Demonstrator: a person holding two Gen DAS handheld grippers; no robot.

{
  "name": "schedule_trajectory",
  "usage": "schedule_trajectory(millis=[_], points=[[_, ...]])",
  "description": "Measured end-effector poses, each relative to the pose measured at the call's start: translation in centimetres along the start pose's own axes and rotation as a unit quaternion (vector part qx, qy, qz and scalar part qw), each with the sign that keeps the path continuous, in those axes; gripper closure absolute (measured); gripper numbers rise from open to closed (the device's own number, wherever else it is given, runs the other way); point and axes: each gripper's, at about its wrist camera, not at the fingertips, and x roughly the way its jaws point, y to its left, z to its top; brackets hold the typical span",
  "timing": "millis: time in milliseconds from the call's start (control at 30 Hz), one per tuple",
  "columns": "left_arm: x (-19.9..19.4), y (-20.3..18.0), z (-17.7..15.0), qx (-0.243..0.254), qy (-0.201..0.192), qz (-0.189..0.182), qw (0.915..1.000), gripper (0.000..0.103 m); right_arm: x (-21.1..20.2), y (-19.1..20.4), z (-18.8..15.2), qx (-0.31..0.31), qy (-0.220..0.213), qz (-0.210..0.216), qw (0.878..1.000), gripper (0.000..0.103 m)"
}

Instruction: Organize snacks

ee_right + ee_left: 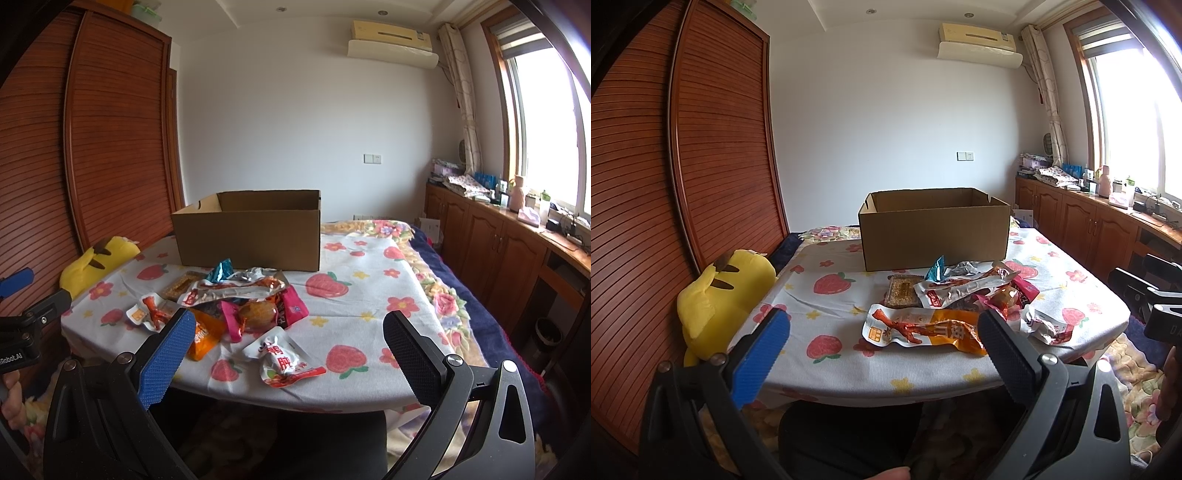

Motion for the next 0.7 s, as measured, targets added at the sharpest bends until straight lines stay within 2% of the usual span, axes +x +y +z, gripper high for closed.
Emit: schedule_trajectory(millis=[233, 400, 700], points=[[0.4, -0.1, -0.3, -0.001, 0.011, -0.002, 0.9999, 0.001, 0.4, 0.2, -0.5, -0.001, 0.005, 0.003, 1.0, 0.0], [2.2, 0.0, -1.4, 0.001, 0.032, -0.005, 0.9995, 0.001, 1.3, -0.1, -0.7, -0.002, 0.018, 0.012, 1.0, 0.0], [6.0, 0.4, -2.3, -0.005, 0.064, -0.007, 0.9979, 0.001, 5.9, -1.0, -2.1, -0.003, 0.072, 0.041, 0.997, 0.003]])
